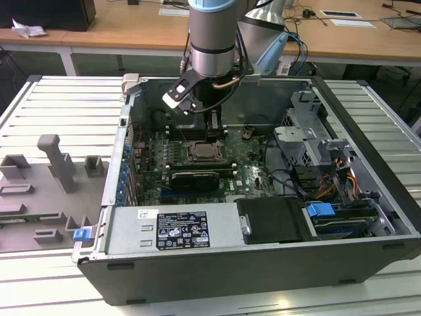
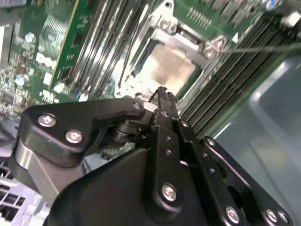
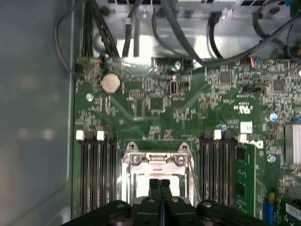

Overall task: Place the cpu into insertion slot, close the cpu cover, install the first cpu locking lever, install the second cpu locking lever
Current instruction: 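Close the cpu cover, then install the first cpu locking lever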

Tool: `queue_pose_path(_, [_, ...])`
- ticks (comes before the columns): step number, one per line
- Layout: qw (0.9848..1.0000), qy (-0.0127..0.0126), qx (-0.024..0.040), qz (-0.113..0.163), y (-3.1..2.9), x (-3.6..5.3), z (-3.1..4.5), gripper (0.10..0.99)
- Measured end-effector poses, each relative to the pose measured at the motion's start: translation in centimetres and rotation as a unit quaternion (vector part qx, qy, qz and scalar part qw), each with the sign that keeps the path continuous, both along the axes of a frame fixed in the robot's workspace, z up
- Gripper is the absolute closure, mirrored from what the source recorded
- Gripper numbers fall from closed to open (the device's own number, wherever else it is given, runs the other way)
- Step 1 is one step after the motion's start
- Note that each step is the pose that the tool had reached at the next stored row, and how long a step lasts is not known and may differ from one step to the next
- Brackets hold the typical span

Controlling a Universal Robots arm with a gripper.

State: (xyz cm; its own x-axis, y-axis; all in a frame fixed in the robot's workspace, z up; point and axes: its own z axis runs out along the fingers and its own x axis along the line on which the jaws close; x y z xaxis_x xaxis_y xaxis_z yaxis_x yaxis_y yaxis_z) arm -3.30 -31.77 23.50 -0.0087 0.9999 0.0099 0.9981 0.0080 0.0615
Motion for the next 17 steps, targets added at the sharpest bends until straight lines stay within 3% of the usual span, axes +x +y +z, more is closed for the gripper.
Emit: queue_pose_path(17, [1.0000, 0.0000, 0.0001, 0.001, 0.00, -0.72, -0.12, 0.980])
